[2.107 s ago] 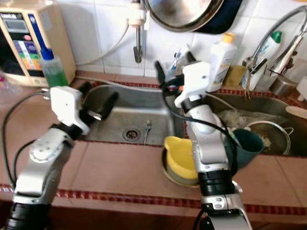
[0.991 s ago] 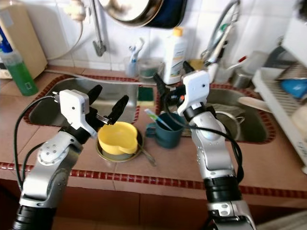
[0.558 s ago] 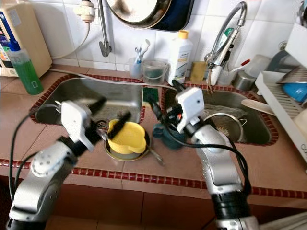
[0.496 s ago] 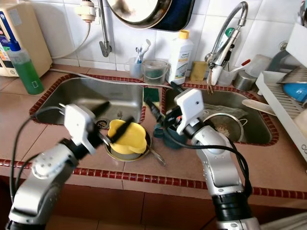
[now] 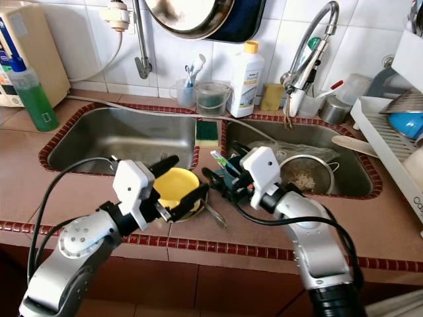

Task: Kitchen organization

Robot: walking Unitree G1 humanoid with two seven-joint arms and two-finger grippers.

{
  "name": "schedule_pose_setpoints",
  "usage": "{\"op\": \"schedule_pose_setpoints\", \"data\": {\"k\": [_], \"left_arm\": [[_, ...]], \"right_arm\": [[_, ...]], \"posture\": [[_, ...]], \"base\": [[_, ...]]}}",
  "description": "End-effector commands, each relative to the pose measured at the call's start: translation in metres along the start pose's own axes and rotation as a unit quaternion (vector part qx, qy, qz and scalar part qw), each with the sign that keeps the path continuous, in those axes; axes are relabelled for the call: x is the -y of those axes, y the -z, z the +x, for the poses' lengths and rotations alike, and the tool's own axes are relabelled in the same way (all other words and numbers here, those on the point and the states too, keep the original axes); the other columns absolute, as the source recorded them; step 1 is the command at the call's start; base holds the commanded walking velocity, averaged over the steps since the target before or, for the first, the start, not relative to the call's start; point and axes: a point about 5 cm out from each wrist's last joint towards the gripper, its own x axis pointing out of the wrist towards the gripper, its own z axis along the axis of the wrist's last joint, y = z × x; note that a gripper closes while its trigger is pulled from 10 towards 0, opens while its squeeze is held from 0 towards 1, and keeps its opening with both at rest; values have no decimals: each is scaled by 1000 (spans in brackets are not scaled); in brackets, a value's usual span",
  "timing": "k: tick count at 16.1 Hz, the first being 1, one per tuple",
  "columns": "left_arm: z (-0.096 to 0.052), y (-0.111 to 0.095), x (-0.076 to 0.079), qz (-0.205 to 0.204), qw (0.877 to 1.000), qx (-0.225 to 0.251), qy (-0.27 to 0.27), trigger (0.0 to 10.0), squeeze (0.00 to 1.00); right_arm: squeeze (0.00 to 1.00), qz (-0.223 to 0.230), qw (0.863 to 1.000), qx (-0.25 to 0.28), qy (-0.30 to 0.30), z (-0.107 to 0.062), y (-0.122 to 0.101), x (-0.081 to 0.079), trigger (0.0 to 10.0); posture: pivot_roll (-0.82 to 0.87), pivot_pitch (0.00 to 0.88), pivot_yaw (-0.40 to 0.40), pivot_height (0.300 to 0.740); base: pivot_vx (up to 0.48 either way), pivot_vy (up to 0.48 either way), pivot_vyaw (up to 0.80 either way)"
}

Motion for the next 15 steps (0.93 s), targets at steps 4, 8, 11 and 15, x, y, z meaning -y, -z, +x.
{"op": "schedule_pose_setpoints", "data": {"k": [4, 8, 11, 15], "left_arm": [[0, 1, 7, 10, 1000, -12, 25, 10000, 0], [1, 2, 9, 9, 999, -16, 30, 10000, 0], [2, 0, 10, 10, 999, -14, 34, 10000, 0], [2, -6, 9, 5, 1000, -5, 26, 10000, 0]], "right_arm": [[0, -9, 999, -34, 5, -9, 6, 6, 10000], [0, -11, 999, -48, 0, -13, 11, 12, 10000], [0, -19, 998, -55, -2, -11, 12, 22, 10000], [0, -23, 998, -49, -11, -5, 10, 28, 10000]], "posture": [[-108, 43, -29, 740], [-117, 49, -32, 740], [-112, 48, -36, 740], [-105, 51, -47, 740]], "base": [[0, 0, 0], [0, 0, 0], [0, 0, 0], [0, 0, 0]]}}
